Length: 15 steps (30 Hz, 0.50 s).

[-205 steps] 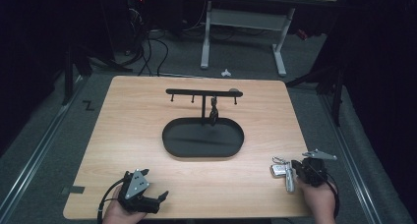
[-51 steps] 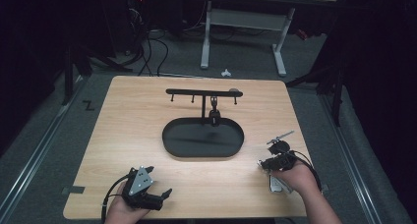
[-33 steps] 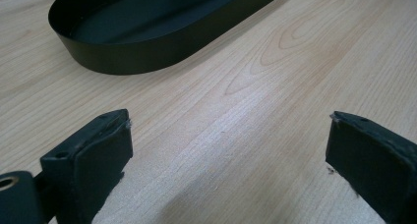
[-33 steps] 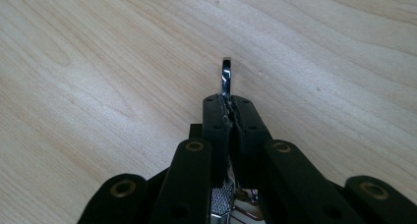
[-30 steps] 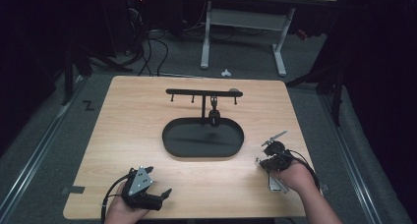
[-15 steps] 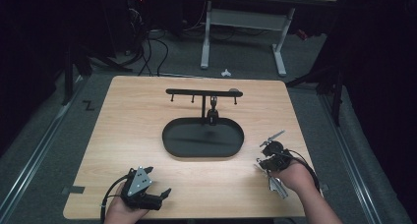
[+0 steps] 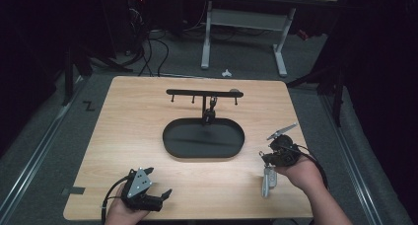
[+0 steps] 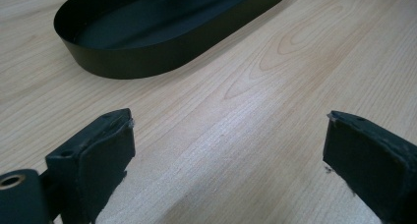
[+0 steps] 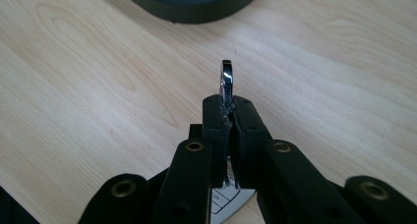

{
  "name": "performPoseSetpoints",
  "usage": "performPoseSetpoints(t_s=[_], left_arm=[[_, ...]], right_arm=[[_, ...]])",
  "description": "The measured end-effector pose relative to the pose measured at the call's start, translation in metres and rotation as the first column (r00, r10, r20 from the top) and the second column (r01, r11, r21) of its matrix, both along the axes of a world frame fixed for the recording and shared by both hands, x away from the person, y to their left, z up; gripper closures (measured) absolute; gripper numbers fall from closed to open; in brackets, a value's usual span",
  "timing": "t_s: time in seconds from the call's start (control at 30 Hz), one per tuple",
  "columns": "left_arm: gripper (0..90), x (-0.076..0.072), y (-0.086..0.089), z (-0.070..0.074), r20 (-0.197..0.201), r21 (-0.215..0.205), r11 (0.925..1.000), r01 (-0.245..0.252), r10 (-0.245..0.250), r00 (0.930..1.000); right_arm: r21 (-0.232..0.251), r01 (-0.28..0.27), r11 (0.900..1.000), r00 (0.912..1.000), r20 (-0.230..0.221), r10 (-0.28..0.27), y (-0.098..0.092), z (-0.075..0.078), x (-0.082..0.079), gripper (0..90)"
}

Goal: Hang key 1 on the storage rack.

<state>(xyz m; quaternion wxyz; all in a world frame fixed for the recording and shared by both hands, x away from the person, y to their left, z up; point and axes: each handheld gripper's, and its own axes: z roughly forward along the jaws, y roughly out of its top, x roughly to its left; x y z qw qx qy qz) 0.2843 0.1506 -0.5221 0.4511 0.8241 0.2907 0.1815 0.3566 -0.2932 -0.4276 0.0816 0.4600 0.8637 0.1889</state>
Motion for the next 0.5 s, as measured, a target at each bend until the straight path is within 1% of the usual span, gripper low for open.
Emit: performPoseSetpoints(t_s=[0.1,0.27,0.43,0.5], left_arm=[[5.9,0.000,0.001,0.000,0.008,-0.005,1.0000,-0.004,0.004,1.0000],[5.9,-0.001,0.002,0.001,0.013,-0.010,0.9999,-0.011,0.011,0.9998],[5.9,-0.002,0.004,0.001,0.018,-0.012,0.9998,-0.017,0.018,0.9997],[5.9,-0.002,0.005,0.001,0.018,-0.014,0.9997,-0.020,0.021,0.9996]], right_arm=[[0.016,0.007,1.000,0.9997,0.023,-0.007,0.001,0.010,-0.001,86.2],[0.026,0.008,1.000,0.9984,0.055,-0.009,0.004,0.024,-0.002,86.2],[0.032,0.013,0.999,0.9947,0.101,-0.016,0.006,0.038,0.000,86.2],[0.035,0.014,0.999,0.9935,0.112,-0.017,0.007,0.042,0.000,86.2]])
